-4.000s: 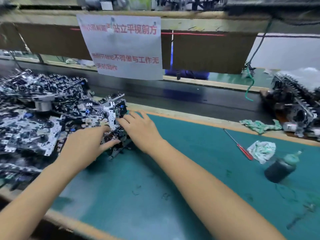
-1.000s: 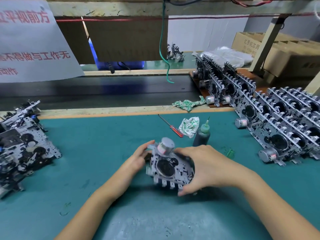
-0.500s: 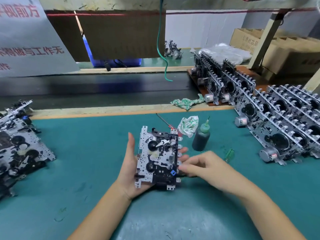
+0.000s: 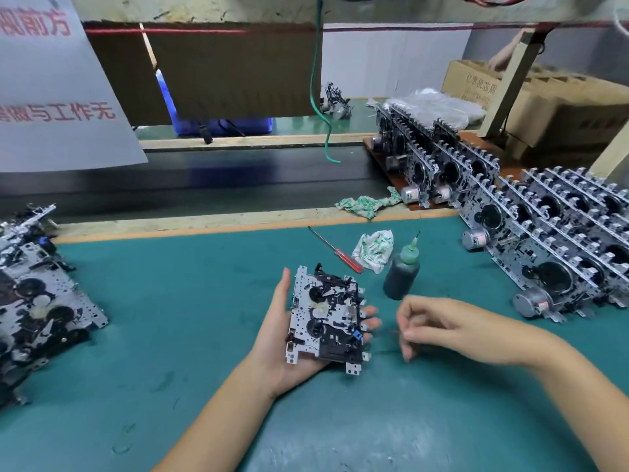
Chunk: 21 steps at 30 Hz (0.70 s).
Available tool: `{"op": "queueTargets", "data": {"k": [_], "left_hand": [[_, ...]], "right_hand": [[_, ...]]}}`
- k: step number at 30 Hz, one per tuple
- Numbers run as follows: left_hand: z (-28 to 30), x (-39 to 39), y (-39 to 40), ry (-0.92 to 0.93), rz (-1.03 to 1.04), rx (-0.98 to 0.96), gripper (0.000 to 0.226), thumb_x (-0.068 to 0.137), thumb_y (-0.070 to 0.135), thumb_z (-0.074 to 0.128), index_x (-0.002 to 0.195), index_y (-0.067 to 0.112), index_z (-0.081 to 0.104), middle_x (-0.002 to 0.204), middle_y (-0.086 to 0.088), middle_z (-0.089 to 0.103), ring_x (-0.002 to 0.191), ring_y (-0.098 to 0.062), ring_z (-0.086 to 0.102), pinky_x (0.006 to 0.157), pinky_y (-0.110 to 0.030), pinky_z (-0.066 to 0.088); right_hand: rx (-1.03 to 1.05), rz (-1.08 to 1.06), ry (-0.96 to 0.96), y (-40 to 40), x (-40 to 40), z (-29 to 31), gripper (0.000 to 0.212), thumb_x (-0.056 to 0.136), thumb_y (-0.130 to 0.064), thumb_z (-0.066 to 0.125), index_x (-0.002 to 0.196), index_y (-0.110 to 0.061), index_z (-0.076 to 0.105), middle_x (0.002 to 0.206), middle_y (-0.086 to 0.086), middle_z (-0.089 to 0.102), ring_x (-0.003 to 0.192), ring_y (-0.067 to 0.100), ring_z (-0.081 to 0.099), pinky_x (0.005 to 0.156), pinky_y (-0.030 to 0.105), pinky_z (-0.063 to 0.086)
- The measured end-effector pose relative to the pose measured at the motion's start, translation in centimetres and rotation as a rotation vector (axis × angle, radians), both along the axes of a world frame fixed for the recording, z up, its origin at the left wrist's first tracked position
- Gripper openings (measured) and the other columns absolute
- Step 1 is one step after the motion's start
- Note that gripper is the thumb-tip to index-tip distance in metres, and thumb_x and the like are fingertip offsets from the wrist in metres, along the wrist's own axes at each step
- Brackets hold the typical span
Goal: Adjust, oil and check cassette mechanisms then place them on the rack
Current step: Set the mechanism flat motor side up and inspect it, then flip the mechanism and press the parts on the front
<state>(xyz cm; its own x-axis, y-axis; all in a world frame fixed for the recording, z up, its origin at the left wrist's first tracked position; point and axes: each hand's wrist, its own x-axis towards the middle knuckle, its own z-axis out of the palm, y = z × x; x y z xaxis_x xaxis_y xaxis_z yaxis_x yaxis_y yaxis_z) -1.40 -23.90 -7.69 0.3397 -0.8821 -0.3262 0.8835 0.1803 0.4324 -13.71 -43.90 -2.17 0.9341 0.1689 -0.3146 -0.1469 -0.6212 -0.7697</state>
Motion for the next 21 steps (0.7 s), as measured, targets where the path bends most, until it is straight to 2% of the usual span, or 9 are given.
{"op": "queueTargets", "data": {"k": [1, 2, 4, 5, 7, 10, 14, 18, 21], "left_hand": [[0.0, -0.1, 0.0, 0.003, -0.001, 0.001, 0.094, 0.079, 0.075, 0.038, 0.12, -0.007, 0.061, 0.127, -0.033, 0.054, 0.109, -0.042, 0.06, 0.097, -0.05, 0.045], [0.1, -0.1, 0.0, 0.005, -0.001, 0.001, 0.093, 0.08, 0.075, 0.039, 0.119, -0.006, 0.062, 0.125, -0.031, 0.056, 0.106, -0.041, 0.062, 0.095, -0.05, 0.047], [0.2, -0.2, 0.0, 0.006, 0.002, 0.001, 0.091, 0.08, 0.074, 0.04, 0.123, -0.003, 0.06, 0.126, -0.028, 0.057, 0.105, -0.039, 0.063, 0.093, -0.051, 0.049], [0.2, -0.1, 0.1, 0.0, 0.006, 0.007, 0.09, 0.08, 0.074, 0.041, 0.126, -0.002, 0.058, 0.128, -0.026, 0.056, 0.108, -0.038, 0.062, 0.093, -0.05, 0.05], [0.3, 0.0, 0.1, -0.018, 0.006, 0.034, 0.089, 0.078, 0.073, 0.044, 0.127, 0.0, 0.058, 0.13, -0.025, 0.056, 0.109, -0.036, 0.061, 0.094, -0.047, 0.049], [0.2, 0.2, 0.1, -0.031, 0.01, 0.079, 0.088, 0.077, 0.073, 0.046, 0.125, 0.0, 0.06, 0.128, -0.024, 0.057, 0.107, -0.034, 0.062, 0.095, -0.044, 0.046], [-0.2, 0.3, 0.0, -0.052, 0.01, 0.117, 0.087, 0.079, 0.073, 0.042, 0.123, 0.001, 0.062, 0.129, -0.025, 0.057, 0.11, -0.035, 0.061, 0.101, -0.044, 0.041], [-0.5, 0.3, -0.1, -0.034, 0.025, 0.11, 0.085, 0.081, 0.073, 0.039, 0.117, 0.001, 0.066, 0.124, -0.024, 0.06, 0.104, -0.034, 0.064, 0.092, -0.042, 0.048], [-0.5, 0.3, -0.2, -0.03, 0.032, 0.106, 0.083, 0.082, 0.072, 0.039, 0.115, 0.001, 0.066, 0.123, -0.026, 0.06, 0.103, -0.034, 0.064, 0.092, -0.043, 0.047]], "right_hand": [[0.23, -0.019, 0.017, 0.6, 0.3, 0.3, 0.009, 0.097, -0.018, 0.044, 0.093, -0.01, 0.042, 0.072, -0.001, 0.064, 0.065, 0.014, 0.056, 0.07, 0.021, 0.045], [0.37, -0.039, 0.021, 1.1, 0.8, 0.5, 0.011, 0.096, -0.019, 0.041, 0.093, -0.009, 0.039, 0.063, -0.001, 0.06, 0.053, 0.014, 0.05, 0.059, 0.019, 0.044], [0.445, -0.095, 0.011, 2.2, 1.9, 0.6, 0.018, 0.093, -0.028, 0.041, 0.092, -0.01, 0.043, 0.051, -0.004, 0.047, 0.041, 0.008, 0.032, 0.044, 0.014, 0.031], [0.438, -0.133, 0.018, 2.5, 2.5, 0.5, 0.022, 0.092, -0.033, 0.042, 0.088, -0.012, 0.047, 0.048, -0.005, 0.041, 0.041, 0.007, 0.026, 0.041, 0.014, 0.025], [0.419, -0.197, 0.053, 2.9, 3.2, 0.1, 0.029, 0.093, -0.036, 0.042, 0.076, -0.014, 0.052, 0.046, -0.004, 0.033, 0.042, 0.008, 0.02, 0.04, 0.016, 0.018], [0.405, -0.23, 0.103, 3.2, 3.0, -0.8, 0.036, 0.092, -0.037, 0.046, 0.065, -0.016, 0.054, 0.042, -0.003, 0.031, 0.04, 0.009, 0.016, 0.039, 0.016, 0.017], [0.419, -0.249, 0.148, 3.4, 2.4, -1.4, 0.037, 0.088, -0.042, 0.05, 0.065, -0.013, 0.054, 0.041, -0.003, 0.03, 0.038, 0.008, 0.017, 0.037, 0.016, 0.017], [0.428, -0.264, 0.165, 3.5, 2.5, -1.6, 0.039, 0.096, -0.036, 0.046, 0.066, -0.012, 0.054, 0.04, -0.004, 0.033, 0.036, 0.007, 0.018, 0.036, 0.015, 0.017], [0.452, -0.264, 0.19, 3.7, 2.4, -1.7, 0.039, 0.097, -0.031, 0.045, 0.065, -0.012, 0.055, 0.038, -0.004, 0.037, 0.033, 0.006, 0.022, 0.034, 0.015, 0.02]]}}
